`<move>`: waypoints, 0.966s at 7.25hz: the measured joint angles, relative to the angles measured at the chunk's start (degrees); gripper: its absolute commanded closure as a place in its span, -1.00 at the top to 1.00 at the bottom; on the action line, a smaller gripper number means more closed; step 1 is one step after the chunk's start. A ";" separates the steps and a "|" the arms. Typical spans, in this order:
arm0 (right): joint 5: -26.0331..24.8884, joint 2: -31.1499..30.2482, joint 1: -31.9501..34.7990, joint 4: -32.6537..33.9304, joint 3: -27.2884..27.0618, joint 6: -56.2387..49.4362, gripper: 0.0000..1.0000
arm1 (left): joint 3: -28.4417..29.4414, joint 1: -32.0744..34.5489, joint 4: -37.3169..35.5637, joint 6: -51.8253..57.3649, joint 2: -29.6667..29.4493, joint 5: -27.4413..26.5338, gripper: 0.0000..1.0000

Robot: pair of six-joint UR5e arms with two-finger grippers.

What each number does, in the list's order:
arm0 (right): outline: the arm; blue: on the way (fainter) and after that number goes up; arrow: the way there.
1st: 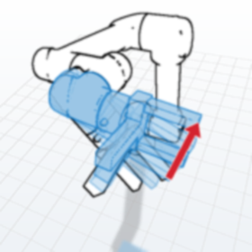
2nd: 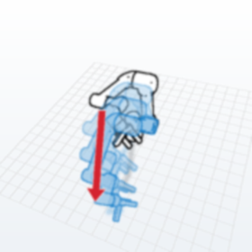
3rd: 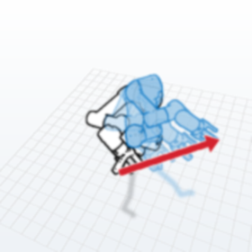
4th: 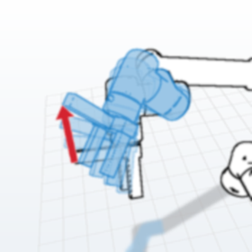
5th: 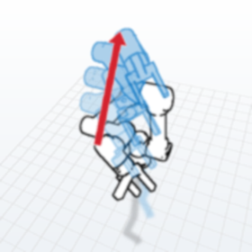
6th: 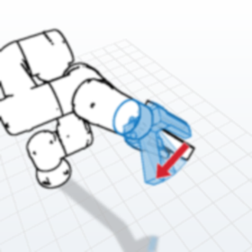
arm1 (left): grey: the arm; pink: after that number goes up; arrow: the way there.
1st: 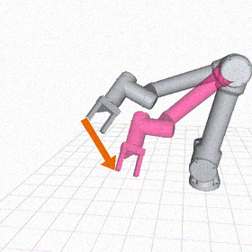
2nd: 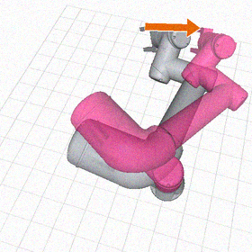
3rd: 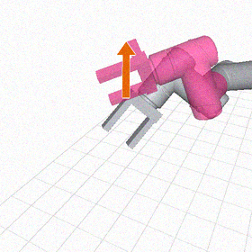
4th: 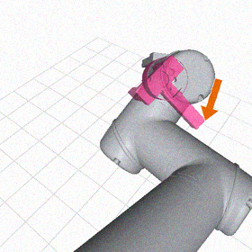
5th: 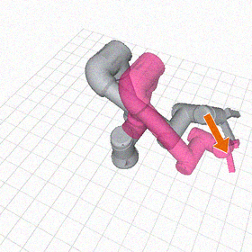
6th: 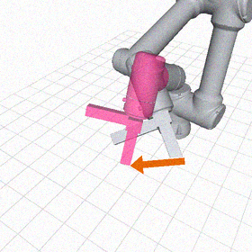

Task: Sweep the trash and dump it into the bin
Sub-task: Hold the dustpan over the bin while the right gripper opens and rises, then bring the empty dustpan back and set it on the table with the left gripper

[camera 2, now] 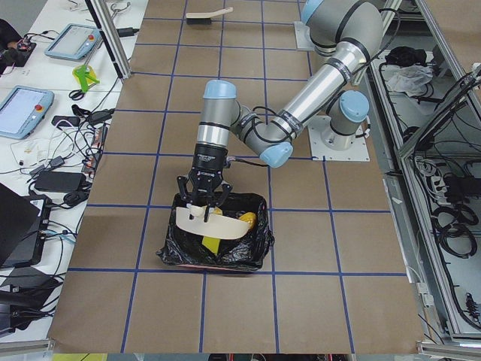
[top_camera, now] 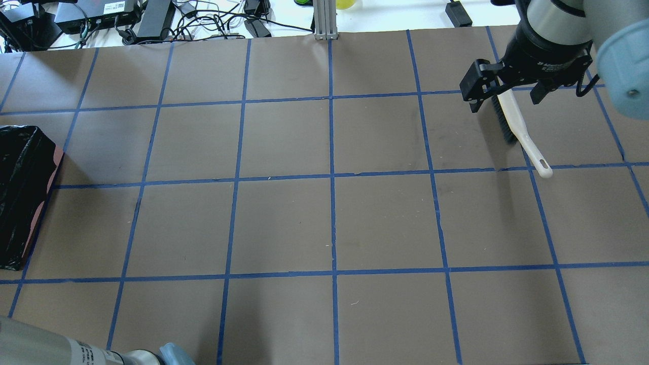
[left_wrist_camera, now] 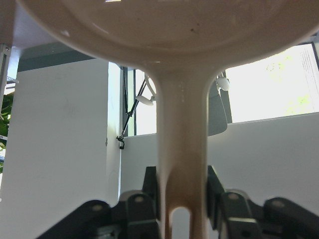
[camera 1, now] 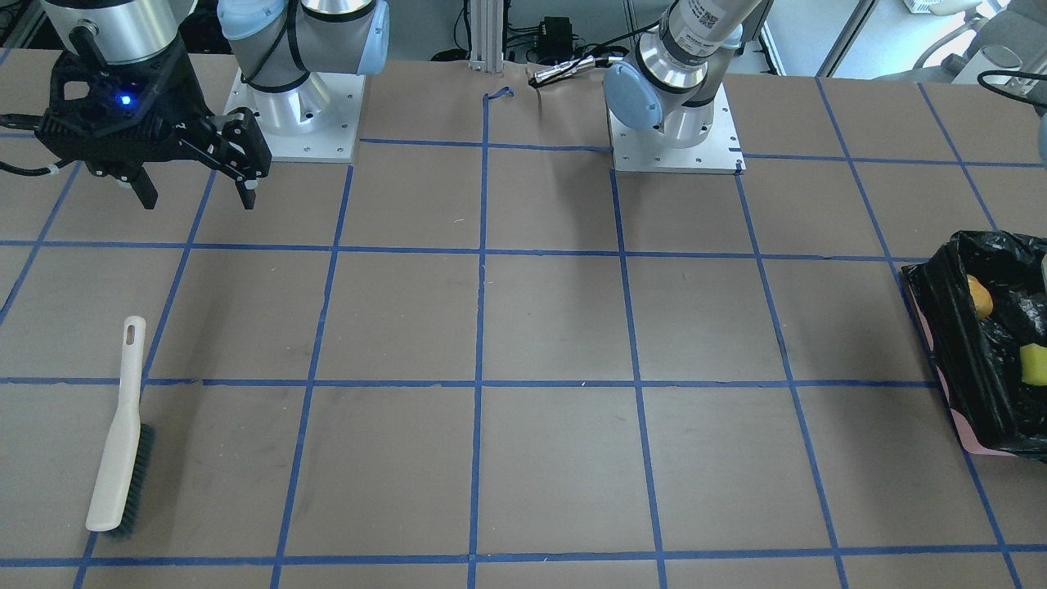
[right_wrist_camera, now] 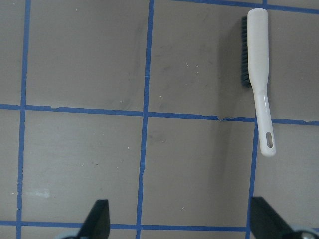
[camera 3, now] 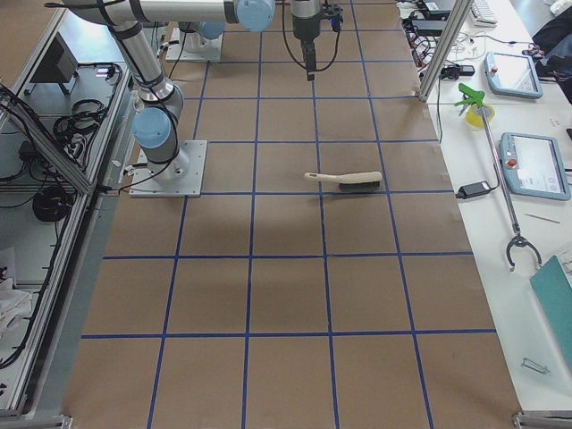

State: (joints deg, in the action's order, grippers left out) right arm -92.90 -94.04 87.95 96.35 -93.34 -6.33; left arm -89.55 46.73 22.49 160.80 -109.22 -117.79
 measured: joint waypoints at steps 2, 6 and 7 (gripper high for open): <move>0.00 -0.03 -0.05 0.06 0.00 0.00 1.00 | 5.99 0.17 14.53 -2.36 -0.73 4.67 -1.00; 0.83 -0.56 -0.06 0.05 0.00 -0.19 1.00 | 13.32 7.38 35.54 -18.38 -2.58 11.12 -1.00; 0.97 -0.67 -0.06 -0.01 0.00 -0.14 1.00 | 13.33 9.75 37.49 -23.23 -3.21 14.21 -1.00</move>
State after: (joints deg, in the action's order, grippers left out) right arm -91.93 -94.71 87.89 96.34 -93.34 -6.47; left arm -76.23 56.49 59.98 137.56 -112.44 -103.58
